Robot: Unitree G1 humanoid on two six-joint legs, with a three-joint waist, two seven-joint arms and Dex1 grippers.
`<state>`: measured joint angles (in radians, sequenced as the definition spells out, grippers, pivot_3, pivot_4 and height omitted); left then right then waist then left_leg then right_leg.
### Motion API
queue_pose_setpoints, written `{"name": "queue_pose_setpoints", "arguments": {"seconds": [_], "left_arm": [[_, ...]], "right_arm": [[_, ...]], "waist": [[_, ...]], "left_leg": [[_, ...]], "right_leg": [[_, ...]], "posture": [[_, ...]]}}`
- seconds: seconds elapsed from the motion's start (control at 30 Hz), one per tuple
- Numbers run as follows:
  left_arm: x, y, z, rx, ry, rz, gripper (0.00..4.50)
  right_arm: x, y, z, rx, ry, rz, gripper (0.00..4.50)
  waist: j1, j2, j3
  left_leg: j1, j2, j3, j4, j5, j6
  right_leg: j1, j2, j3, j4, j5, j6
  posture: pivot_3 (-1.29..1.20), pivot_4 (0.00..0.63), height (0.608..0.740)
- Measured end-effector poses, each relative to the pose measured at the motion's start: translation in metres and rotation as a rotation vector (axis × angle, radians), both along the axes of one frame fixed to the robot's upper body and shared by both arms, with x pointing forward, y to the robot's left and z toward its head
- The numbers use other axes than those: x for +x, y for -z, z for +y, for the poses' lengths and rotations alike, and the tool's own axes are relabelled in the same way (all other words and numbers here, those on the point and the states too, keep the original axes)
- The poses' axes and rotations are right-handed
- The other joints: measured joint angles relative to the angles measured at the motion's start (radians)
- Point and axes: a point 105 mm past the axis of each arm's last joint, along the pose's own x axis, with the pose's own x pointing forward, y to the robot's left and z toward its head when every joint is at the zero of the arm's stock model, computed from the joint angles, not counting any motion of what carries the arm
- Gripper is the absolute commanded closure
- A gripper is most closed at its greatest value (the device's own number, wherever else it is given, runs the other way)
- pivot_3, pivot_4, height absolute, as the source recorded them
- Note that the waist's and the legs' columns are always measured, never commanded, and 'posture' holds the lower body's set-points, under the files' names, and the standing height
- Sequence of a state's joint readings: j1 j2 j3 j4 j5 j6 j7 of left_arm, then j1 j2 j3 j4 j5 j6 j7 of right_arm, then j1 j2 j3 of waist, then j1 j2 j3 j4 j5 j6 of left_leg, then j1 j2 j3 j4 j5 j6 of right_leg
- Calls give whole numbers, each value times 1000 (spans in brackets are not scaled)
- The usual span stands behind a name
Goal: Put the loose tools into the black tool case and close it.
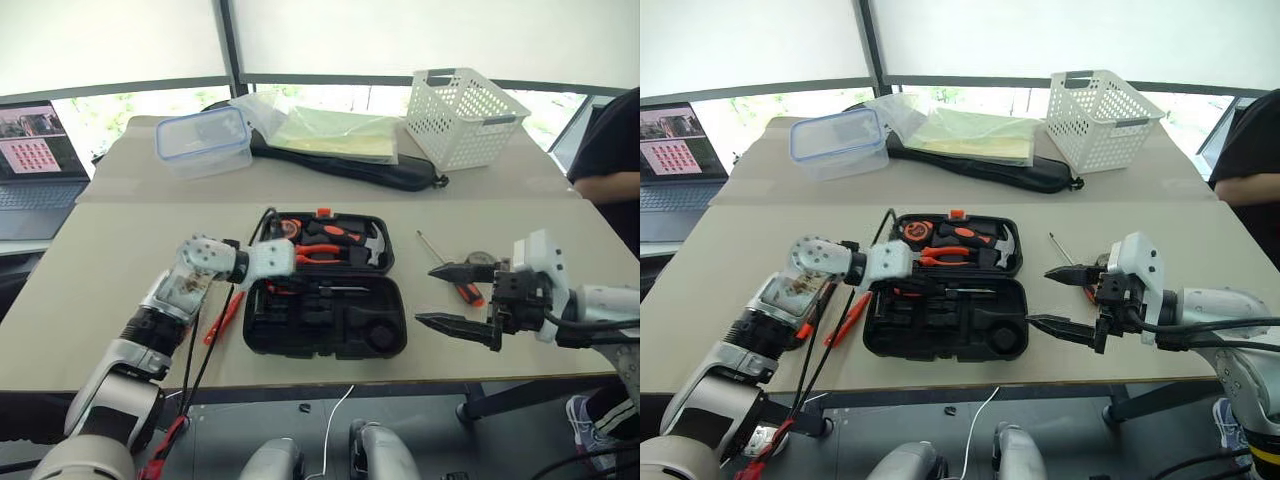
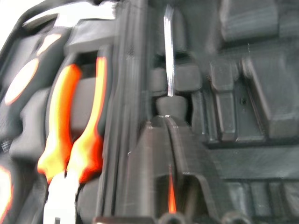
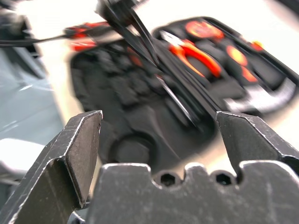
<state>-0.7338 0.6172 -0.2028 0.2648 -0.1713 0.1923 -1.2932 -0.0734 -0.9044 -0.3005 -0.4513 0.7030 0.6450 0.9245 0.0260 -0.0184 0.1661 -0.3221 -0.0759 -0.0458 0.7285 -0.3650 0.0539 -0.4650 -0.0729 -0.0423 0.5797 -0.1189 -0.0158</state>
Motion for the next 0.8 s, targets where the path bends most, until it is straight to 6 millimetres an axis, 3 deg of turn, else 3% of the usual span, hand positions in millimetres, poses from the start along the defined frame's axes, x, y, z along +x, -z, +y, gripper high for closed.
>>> {"name": "queue_pose_setpoints", "arguments": {"seconds": [0.1,0.27,0.43,0.57,0.7,0.8], "left_arm": [[-17,-49,16,-156,-2,59,1914],[-45,-77,22,-278,21,180,59],[-60,-97,13,-363,33,206,7],[-58,-95,7,-356,17,199,7],[-60,-94,4,-346,28,195,7],[-62,-94,3,-331,36,179,0]], "right_arm": [[7,5,-28,27,186,1,0],[15,20,-58,55,417,1,0],[28,49,-72,100,558,61,0],[47,59,-66,97,558,74,0],[60,82,-62,83,556,145,0],[69,93,-63,104,566,155,618]], "waist": [[-7,1,0],[-13,1,0],[-15,1,0],[-21,1,0],[-24,1,0],[-23,1,0]], "left_leg": [[-1,0,0,0,0,0],[1,-1,0,0,0,0],[4,-1,0,-1,1,-3],[5,-1,0,-1,2,-4],[5,-1,0,-2,2,-4],[4,-1,0,-2,2,-4]], "right_leg": [[-1,0,0,0,0,0],[0,0,1,-1,0,0],[3,0,2,0,0,0],[4,2,3,0,0,0],[3,2,3,0,0,-1],[3,2,2,-1,0,-1]], "posture": [[0,150,740],[0,150,740],[0,150,740],[0,150,740],[0,150,740],[0,150,740]]}}
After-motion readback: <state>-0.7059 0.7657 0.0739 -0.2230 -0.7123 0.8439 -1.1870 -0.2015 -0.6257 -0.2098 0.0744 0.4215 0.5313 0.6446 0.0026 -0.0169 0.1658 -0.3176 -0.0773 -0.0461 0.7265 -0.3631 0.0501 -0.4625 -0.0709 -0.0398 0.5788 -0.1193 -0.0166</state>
